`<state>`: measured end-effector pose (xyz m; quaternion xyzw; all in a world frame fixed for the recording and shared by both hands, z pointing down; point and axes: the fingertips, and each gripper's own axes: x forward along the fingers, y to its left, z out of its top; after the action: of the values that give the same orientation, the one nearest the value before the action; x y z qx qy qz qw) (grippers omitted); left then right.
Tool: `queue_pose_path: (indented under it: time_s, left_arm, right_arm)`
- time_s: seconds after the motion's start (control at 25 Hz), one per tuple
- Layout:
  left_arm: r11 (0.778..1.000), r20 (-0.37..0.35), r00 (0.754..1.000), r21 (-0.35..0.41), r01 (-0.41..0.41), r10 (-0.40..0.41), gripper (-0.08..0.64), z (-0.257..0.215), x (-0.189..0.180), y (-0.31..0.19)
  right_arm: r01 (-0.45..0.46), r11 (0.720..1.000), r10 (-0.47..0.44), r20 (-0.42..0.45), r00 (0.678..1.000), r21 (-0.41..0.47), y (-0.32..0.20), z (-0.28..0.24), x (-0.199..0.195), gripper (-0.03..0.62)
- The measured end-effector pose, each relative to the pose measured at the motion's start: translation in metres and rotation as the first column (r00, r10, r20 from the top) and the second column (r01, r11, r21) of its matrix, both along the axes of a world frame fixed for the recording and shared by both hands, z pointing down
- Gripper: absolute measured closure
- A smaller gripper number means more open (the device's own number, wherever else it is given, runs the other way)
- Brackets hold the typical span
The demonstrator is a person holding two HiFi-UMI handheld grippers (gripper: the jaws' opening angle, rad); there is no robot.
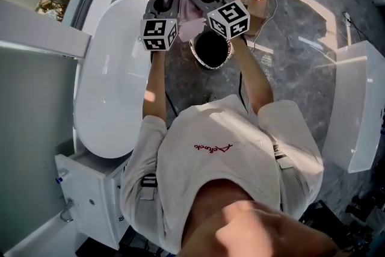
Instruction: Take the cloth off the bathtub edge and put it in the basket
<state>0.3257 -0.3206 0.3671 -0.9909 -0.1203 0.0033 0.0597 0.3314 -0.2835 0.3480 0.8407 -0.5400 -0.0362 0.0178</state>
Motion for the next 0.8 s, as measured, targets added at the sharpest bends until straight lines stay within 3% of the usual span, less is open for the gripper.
queue_pose_path:
  time_s: [0.36, 0.8]
  left_arm:
    - [0.995, 0.014, 0.995, -0.006, -0.101, 0.101, 0.505, 0.004, 0.045, 0.079]
    - [0.982, 0.051, 0.981, -0.012, -0.187, 0.188, 0.505, 0.023, 0.073, 0.099]
  right_arm:
    - [-0.111, 0.994, 0.111, 0.016, 0.994, -0.003, 0.080, 0.004, 0.041, 0.448]
    - [-0.206, 0.979, 0.205, 0.059, 0.977, 0.001, 0.100, 0.023, 0.066, 0.448]
